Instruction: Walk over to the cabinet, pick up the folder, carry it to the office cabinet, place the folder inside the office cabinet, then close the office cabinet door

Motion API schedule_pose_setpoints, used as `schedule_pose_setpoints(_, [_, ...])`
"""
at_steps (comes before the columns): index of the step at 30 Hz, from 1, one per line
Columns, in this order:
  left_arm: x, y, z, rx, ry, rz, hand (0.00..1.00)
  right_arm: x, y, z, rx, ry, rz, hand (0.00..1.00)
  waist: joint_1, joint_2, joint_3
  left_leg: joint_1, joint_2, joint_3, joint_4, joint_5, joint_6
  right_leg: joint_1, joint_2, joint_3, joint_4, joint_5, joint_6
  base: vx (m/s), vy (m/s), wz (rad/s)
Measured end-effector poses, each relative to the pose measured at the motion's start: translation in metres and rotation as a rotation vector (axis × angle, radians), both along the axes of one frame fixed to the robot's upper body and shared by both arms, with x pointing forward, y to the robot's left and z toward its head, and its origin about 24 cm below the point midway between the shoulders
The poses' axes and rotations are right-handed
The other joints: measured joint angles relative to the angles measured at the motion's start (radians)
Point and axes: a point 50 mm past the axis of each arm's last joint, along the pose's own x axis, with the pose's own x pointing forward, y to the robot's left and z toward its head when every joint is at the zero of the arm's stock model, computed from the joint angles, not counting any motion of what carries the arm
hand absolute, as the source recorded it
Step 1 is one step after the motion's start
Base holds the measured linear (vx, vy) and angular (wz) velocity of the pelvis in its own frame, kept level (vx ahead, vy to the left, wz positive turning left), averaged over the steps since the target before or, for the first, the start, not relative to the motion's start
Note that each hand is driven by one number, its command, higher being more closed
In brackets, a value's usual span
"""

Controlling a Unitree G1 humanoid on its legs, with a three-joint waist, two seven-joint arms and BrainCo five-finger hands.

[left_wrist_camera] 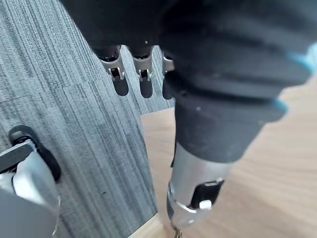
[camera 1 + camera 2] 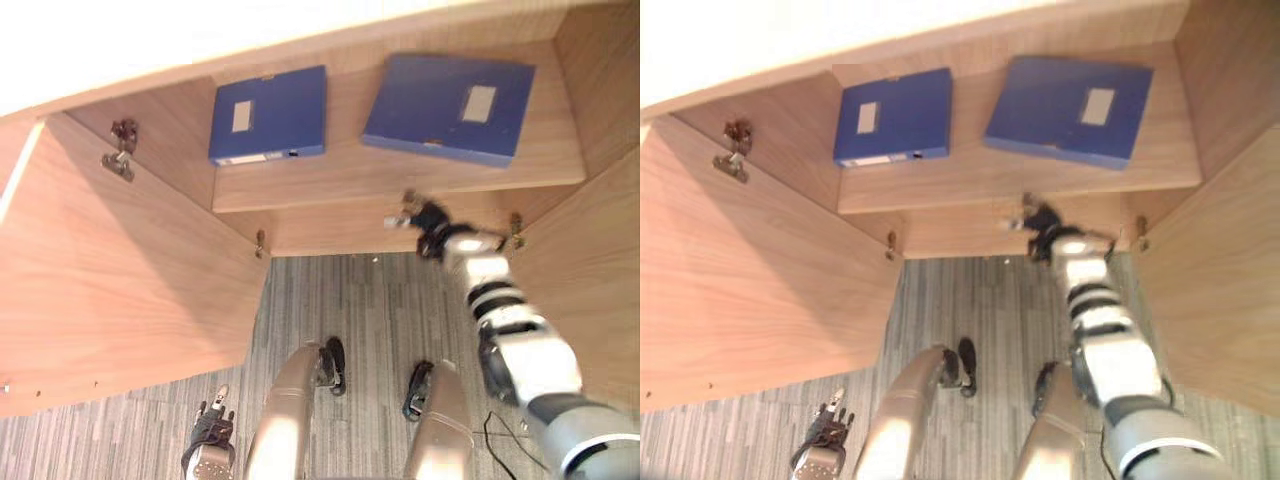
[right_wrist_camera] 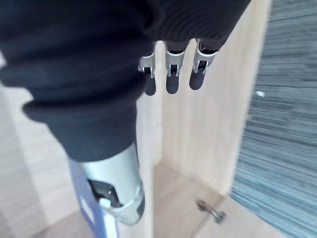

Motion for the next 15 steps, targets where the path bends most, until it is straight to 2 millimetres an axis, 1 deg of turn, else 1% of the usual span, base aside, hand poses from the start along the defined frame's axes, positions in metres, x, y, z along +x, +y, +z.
schedule_pose_setpoints(1, [-0.001,-0.001,0.000,0.010,0.006,-0.017,0.00,-0.014,0.010,-0.025,0.042,0.068,0.008,0.00,-0.002,-0.008,-0.005,0.041,0.003,0.000,-0.047,0.013,-0.007,0.044,0.008,-0.016,-0.048,0.015,-0.002,0.13,-0.004,-0.18])
schedule_pose_setpoints(2, [-0.002,-0.002,-0.001,0.026,0.019,-0.046,0.00,-0.036,0.022,-0.057,0.089,0.157,0.016,0.00,-0.003,-0.015,-0.007,0.106,0.008,-0.002,-0.112,0.033,-0.015,0.112,0.025,-0.038,-0.117,0.036,-0.003,0.15,-0.021,-0.13])
schedule_pose_setpoints(3, [-0.003,-0.002,-0.001,0.037,0.026,-0.065,0.00,-0.047,0.027,-0.071,0.117,0.204,0.012,0.00,-0.006,-0.020,-0.009,0.140,0.010,-0.003,-0.147,0.044,-0.020,0.147,0.031,-0.051,-0.151,0.047,-0.004,0.19,-0.037,-0.10])
schedule_pose_setpoints(4, [-0.006,-0.004,-0.002,0.068,0.046,-0.115,0.00,-0.071,0.033,-0.099,0.166,0.296,-0.007,0.00,-0.009,-0.031,-0.025,0.202,0.011,-0.004,-0.216,0.066,-0.027,0.211,0.042,-0.074,-0.218,0.067,-0.002,0.20,-0.051,-0.07])
schedule_pose_setpoints(5, [-0.007,-0.007,-0.003,0.117,0.071,-0.196,0.00,-0.094,0.038,-0.121,0.197,0.375,-0.029,0.00,-0.014,-0.042,-0.039,0.261,0.015,-0.006,-0.288,0.090,-0.035,0.274,0.060,-0.096,-0.292,0.090,-0.002,0.18,-0.044,-0.06])
schedule_pose_setpoints(6, [-0.008,-0.008,-0.003,0.147,0.086,-0.243,0.00,-0.104,0.040,-0.130,0.217,0.406,-0.047,0.00,-0.018,-0.047,-0.049,0.287,0.018,-0.006,-0.322,0.103,-0.040,0.302,0.069,-0.111,-0.329,0.102,-0.003,0.18,-0.043,-0.09])
schedule_pose_setpoints(7, [-0.010,-0.010,-0.003,0.234,0.124,-0.366,0.00,-0.125,0.042,-0.145,0.269,0.453,-0.109,0.00,-0.024,-0.060,-0.075,0.329,0.027,-0.004,-0.382,0.124,-0.048,0.350,0.085,-0.140,-0.401,0.127,0.001,0.19,-0.027,-0.13])
schedule_pose_setpoints(9, [-0.012,-0.008,-0.004,0.330,0.165,-0.489,0.00,-0.152,0.042,-0.163,0.306,0.510,-0.198,0.00,-0.037,-0.082,-0.099,0.393,0.037,0.003,-0.448,0.141,-0.061,0.413,0.097,-0.183,-0.468,0.151,0.005,0.18,-0.032,-0.16])
schedule_pose_setpoints(10, [-0.015,-0.007,-0.006,0.372,0.196,-0.553,0.00,-0.171,0.038,-0.174,0.314,0.550,-0.263,0.00,-0.046,-0.091,-0.123,0.429,0.041,0.007,-0.484,0.149,-0.069,0.448,0.107,-0.199,-0.504,0.165,0.008,0.12,-0.041,-0.17])
schedule_pose_setpoints(11, [-0.017,-0.008,-0.007,0.383,0.210,-0.577,0.00,-0.180,0.034,-0.179,0.313,0.569,-0.292,0.00,-0.049,-0.094,-0.136,0.447,0.043,0.013,-0.505,0.154,-0.073,0.463,0.113,-0.208,-0.525,0.173,0.008,0.15,-0.048,-0.24])
schedule_pose_setpoints(13, [-0.023,-0.011,-0.013,0.381,0.258,-0.611,0.00,-0.213,0.017,-0.194,0.324,0.627,-0.446,0.00,-0.064,-0.096,-0.180,0.518,0.042,0.027,-0.590,0.179,-0.083,0.526,0.134,-0.226,-0.610,0.203,0.010,0.14,-0.028,-0.19])
schedule_pose_setpoints(14, [-0.025,-0.011,-0.014,0.376,0.268,-0.606,0.00,-0.220,0.012,-0.196,0.329,0.635,-0.494,0.00,-0.068,-0.095,-0.184,0.536,0.040,0.028,-0.609,0.184,-0.086,0.543,0.137,-0.228,-0.626,0.207,0.012,0.16,-0.015,-0.02])
schedule_pose_setpoints(15, [-0.032,-0.011,-0.017,0.364,0.311,-0.577,0.00,-0.243,-0.004,-0.204,0.355,0.665,-0.676,0.00,-0.082,-0.098,-0.212,0.593,0.031,0.029,-0.672,0.202,-0.093,0.588,0.144,-0.235,-0.661,0.218,0.021,0.17,0.009,0.02])
